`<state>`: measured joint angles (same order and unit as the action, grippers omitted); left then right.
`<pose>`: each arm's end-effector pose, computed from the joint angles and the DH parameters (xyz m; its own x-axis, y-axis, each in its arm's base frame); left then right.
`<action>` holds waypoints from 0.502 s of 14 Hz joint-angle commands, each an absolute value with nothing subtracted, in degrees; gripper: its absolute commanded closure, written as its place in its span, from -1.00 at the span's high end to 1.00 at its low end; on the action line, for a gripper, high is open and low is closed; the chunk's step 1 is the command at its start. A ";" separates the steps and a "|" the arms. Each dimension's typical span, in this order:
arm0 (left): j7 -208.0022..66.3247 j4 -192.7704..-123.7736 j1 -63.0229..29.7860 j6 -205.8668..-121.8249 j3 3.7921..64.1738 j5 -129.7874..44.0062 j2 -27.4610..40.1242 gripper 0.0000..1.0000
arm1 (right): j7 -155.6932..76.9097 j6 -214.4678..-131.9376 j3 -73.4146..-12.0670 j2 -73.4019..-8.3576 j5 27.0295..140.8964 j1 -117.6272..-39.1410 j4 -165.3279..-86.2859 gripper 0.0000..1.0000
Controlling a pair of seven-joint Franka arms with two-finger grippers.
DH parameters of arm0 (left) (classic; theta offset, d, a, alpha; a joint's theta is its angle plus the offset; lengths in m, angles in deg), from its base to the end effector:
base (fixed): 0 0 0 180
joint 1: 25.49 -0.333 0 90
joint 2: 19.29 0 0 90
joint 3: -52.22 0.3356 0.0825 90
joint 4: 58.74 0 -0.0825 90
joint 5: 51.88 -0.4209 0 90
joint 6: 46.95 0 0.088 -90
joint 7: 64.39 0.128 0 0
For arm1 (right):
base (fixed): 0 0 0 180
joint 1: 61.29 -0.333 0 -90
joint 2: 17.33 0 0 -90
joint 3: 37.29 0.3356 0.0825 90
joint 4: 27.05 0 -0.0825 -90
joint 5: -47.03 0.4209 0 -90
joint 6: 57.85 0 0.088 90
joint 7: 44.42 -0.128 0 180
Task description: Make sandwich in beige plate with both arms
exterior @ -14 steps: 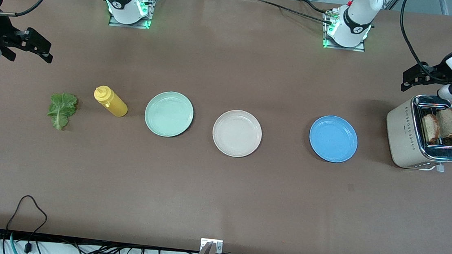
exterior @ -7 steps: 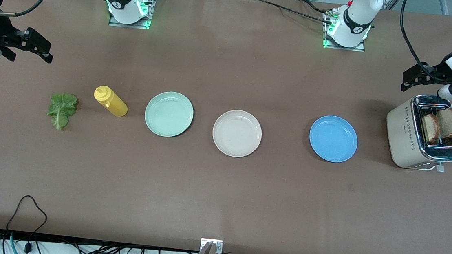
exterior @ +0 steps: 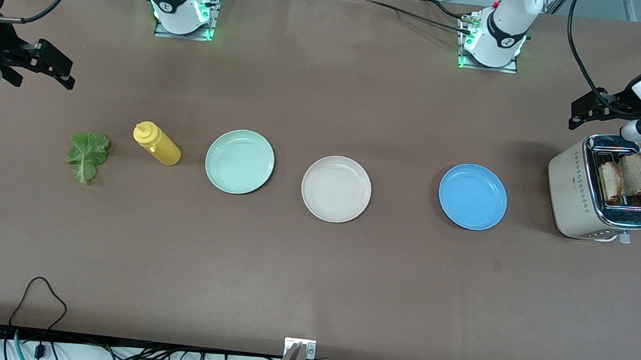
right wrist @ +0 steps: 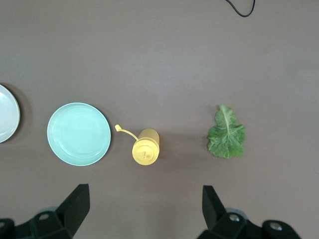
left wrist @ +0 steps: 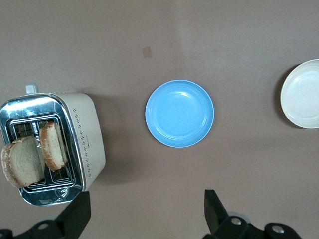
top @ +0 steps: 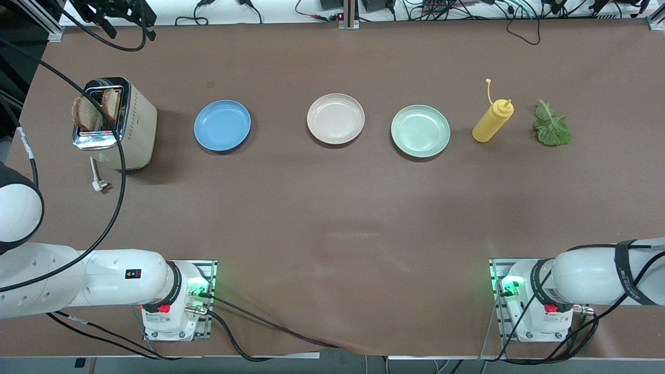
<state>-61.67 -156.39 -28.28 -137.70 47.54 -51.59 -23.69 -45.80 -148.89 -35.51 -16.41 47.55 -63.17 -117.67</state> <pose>0.5634 -0.0208 0.6006 0.9958 -0.0798 -0.0439 -0.0798 -0.9968 0.0009 0.5873 0.0389 0.6287 0.9989 0.0396 0.0232 0.0398 -0.9992 -0.0091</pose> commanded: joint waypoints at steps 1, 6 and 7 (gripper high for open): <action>-61.57 -155.24 -29.97 -134.59 47.39 -51.71 -22.81 1.00 | -46.18 -148.81 -35.45 -15.48 48.00 -63.22 -118.02 1.00; -62.01 -155.33 -31.82 -131.94 47.56 -51.97 -21.40 1.00 | -46.18 -148.81 -35.45 -15.57 48.00 -63.22 -118.28 1.00; -62.01 -155.15 -31.91 -130.98 47.48 -52.84 -20.88 1.00 | -46.18 -148.90 -35.45 -15.57 48.00 -63.22 -118.37 1.00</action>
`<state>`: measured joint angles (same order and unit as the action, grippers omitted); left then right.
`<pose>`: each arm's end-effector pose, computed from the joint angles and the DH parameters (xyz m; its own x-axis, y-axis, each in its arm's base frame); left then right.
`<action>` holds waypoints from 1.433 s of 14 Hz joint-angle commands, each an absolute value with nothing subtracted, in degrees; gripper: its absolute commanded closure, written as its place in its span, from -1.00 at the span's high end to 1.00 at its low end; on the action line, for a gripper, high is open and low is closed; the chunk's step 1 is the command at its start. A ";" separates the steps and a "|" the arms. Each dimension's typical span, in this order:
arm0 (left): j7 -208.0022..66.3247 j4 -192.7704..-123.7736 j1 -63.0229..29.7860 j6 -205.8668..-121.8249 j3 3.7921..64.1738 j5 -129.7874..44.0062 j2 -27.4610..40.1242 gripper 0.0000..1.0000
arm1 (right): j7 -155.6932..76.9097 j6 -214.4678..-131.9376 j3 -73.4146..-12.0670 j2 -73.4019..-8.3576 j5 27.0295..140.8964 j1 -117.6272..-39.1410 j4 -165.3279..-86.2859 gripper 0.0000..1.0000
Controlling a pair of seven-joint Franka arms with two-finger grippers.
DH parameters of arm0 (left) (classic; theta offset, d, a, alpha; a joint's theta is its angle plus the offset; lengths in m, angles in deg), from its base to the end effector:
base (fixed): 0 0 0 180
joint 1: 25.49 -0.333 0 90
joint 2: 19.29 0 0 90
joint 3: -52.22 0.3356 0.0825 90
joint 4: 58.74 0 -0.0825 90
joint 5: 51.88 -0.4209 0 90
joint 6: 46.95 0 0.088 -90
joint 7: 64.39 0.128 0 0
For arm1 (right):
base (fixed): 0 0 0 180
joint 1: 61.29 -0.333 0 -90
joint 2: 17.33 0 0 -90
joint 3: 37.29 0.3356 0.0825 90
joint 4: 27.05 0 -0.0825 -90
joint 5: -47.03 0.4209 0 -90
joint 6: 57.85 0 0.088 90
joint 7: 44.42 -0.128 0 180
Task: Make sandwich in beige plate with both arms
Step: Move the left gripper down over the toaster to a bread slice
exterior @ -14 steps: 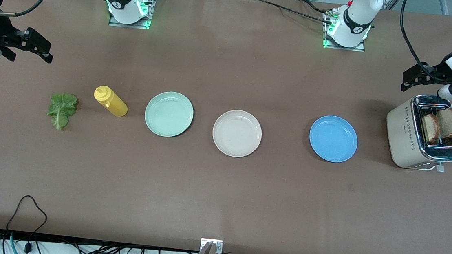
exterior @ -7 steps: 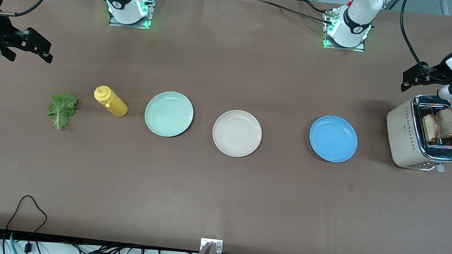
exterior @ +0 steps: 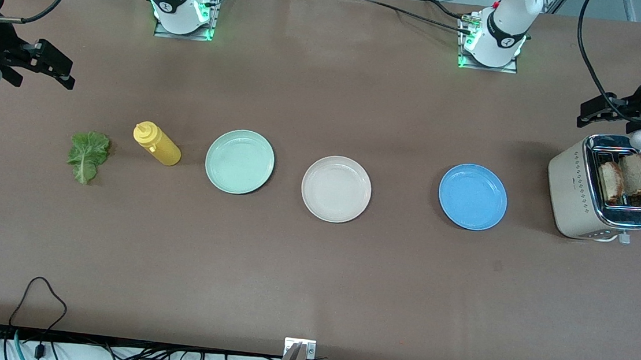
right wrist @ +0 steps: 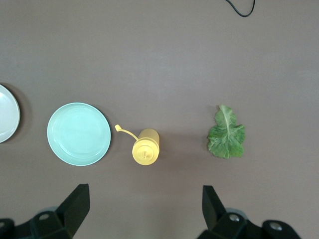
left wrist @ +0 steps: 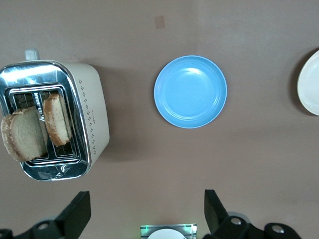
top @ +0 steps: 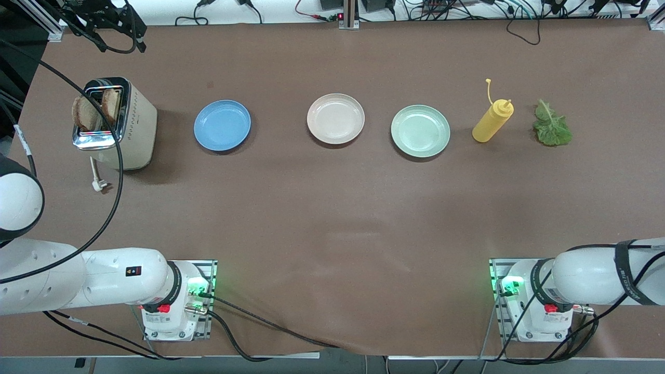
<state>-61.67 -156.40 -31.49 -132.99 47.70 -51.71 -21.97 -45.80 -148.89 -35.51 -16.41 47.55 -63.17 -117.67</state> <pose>0.5601 0.0132 0.5775 0.9876 -0.0215 -0.1554 -0.0207 -0.9998 0.0067 0.5873 0.0389 0.6287 0.9989 0.0396 0.0232 0.0398 -0.9992 -0.0091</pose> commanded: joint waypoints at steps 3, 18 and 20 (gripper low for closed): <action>-62.10 -152.00 -33.66 -130.18 47.39 -52.85 -19.56 1.00 | -46.18 -148.90 -35.45 -15.57 48.00 -63.22 -118.37 1.00; -50.25 -160.05 -43.85 -149.21 47.48 -65.24 -9.00 1.00 | -46.18 -148.90 -35.45 -15.66 47.91 -63.22 -118.54 1.00; -48.67 -165.67 -44.74 -157.12 47.47 -65.24 -9.97 1.00 | -46.18 -148.90 -35.45 -15.66 47.91 -63.22 -118.54 1.00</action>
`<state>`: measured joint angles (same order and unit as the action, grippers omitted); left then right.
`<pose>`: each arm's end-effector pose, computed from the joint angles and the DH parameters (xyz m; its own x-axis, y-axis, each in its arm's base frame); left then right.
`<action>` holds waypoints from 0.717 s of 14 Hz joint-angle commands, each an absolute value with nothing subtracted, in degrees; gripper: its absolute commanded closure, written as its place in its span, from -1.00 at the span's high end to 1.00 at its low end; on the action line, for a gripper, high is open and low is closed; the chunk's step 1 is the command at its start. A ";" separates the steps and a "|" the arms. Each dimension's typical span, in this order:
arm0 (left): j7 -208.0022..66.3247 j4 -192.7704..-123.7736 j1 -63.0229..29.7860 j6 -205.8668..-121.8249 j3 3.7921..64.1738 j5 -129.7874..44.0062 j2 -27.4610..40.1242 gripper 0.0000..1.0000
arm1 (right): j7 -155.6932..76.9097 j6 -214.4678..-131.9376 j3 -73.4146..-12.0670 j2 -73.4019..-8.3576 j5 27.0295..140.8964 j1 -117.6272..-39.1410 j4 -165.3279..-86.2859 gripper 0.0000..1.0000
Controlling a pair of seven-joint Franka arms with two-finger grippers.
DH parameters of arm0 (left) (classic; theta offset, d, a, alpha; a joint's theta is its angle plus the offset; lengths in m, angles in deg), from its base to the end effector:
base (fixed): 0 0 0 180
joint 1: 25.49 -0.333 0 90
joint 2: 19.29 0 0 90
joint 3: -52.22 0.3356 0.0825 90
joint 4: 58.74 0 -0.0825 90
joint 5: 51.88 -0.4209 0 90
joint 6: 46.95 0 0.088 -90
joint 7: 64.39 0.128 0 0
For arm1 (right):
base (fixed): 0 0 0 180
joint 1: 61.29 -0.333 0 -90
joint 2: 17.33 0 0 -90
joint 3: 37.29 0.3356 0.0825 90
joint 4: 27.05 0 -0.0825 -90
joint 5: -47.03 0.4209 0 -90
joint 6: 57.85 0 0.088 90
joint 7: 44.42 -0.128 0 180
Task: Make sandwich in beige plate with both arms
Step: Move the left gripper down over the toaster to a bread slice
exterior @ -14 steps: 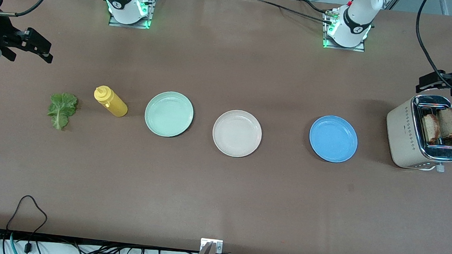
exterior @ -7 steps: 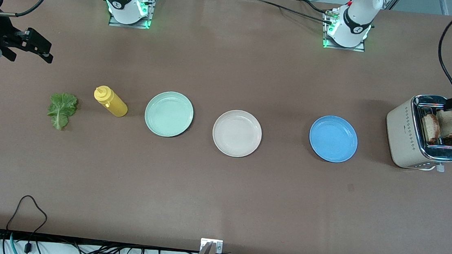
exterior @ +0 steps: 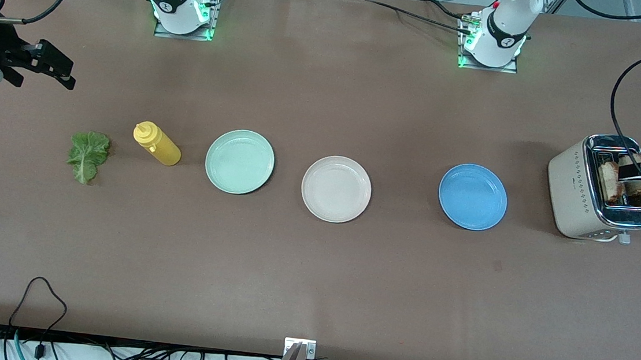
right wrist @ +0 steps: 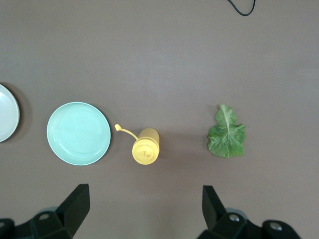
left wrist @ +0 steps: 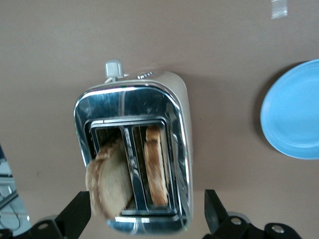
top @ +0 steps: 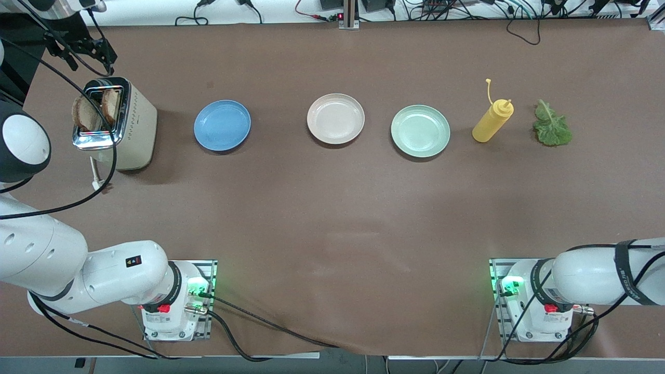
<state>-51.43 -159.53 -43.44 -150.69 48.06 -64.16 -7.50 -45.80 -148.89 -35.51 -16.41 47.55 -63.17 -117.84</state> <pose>0.6136 0.1756 0.4214 0.9803 -0.0373 -0.1942 -0.0657 -0.9877 -0.1420 0.5871 0.0389 0.6272 0.9990 0.0396 0.0202 0.0398 -0.9992 -0.0091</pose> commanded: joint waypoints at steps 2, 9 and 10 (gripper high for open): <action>-46.99 -172.08 -46.13 -166.34 47.48 -65.24 -11.63 1.00 | -46.18 -148.90 -35.45 -15.66 47.91 -63.22 -118.54 1.00; -45.40 -180.29 -48.17 -168.61 46.95 -65.15 -15.85 -0.27 | -46.18 -148.90 -35.45 -15.66 47.91 -63.22 -118.54 1.00; -45.66 -180.20 -48.08 -167.37 46.60 -65.15 -16.56 -0.42 | -46.18 -148.90 -35.45 -15.66 47.91 -63.22 -118.63 1.00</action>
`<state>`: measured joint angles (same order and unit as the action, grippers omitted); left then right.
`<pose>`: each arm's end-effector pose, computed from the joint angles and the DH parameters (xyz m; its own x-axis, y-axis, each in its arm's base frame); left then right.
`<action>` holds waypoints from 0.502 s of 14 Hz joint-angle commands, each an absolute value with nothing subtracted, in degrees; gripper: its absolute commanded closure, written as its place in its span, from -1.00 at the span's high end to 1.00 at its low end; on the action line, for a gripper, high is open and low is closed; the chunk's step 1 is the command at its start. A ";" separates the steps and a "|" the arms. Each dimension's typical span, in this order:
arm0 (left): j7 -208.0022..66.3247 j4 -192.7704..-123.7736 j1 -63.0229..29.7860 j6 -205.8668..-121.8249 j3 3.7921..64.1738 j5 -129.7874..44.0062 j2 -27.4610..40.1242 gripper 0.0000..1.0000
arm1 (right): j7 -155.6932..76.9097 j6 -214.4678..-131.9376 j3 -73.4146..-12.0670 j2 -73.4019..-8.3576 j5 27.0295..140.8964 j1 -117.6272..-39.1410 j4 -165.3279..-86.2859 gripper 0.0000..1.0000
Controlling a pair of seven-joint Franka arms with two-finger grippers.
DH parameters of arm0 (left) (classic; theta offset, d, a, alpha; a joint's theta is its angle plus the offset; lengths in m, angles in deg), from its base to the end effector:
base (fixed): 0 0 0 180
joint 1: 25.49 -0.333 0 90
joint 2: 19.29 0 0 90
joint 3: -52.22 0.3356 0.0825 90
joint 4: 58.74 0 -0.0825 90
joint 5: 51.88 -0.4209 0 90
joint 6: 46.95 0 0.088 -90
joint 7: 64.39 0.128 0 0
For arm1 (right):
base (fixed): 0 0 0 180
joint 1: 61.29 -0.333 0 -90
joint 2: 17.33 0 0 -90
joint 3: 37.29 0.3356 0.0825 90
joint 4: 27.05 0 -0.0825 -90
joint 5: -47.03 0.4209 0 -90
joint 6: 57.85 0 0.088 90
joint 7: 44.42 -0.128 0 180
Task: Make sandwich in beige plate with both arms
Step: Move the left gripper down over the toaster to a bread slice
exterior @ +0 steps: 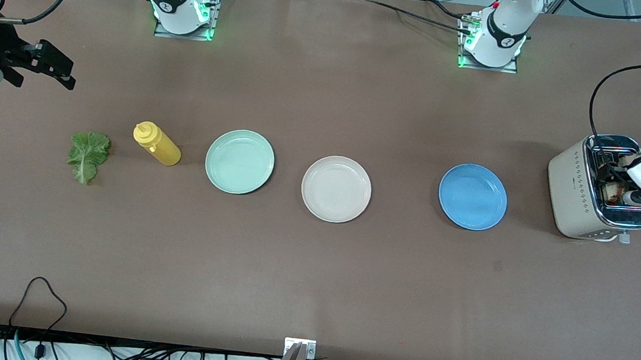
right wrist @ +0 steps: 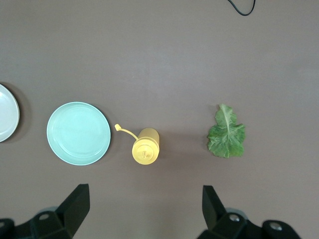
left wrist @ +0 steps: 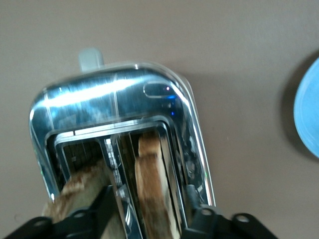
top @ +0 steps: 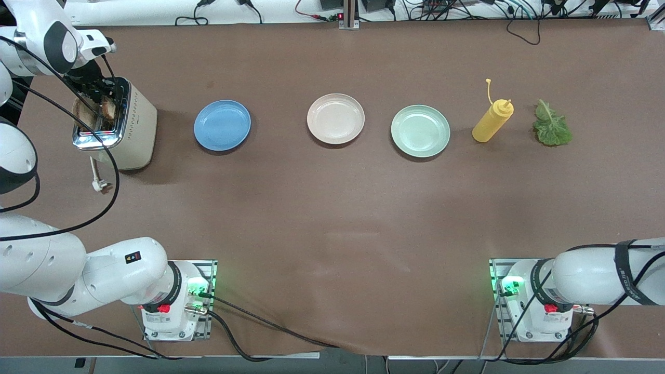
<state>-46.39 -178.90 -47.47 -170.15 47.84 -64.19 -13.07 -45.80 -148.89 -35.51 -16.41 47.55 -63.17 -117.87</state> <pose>0.5563 0.1900 0.3429 0.9864 -0.1209 -0.1117 -0.1357 -0.9814 -0.1357 0.5871 0.0388 0.6269 0.9990 0.0396 0.0197 0.0398 -0.9992 -0.0091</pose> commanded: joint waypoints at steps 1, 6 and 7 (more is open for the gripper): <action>-46.02 -180.11 -48.08 -166.57 46.07 -65.15 -16.83 -0.63 | -46.18 -148.90 -35.45 -15.66 47.91 -63.22 -118.54 1.00; -46.37 -180.11 -48.17 -166.74 46.07 -65.07 -16.04 -0.90 | -46.18 -148.81 -35.45 -15.66 47.91 -63.22 -118.54 1.00; -46.37 -180.03 -48.17 -166.83 46.07 -65.07 -15.95 -0.94 | -46.18 -148.90 -35.45 -15.66 47.91 -63.22 -118.54 1.00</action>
<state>-46.40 -179.30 -47.48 -166.64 46.70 -64.19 -15.47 -45.80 -148.89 -35.51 -16.41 47.55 -63.17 -117.87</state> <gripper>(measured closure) 0.925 0.000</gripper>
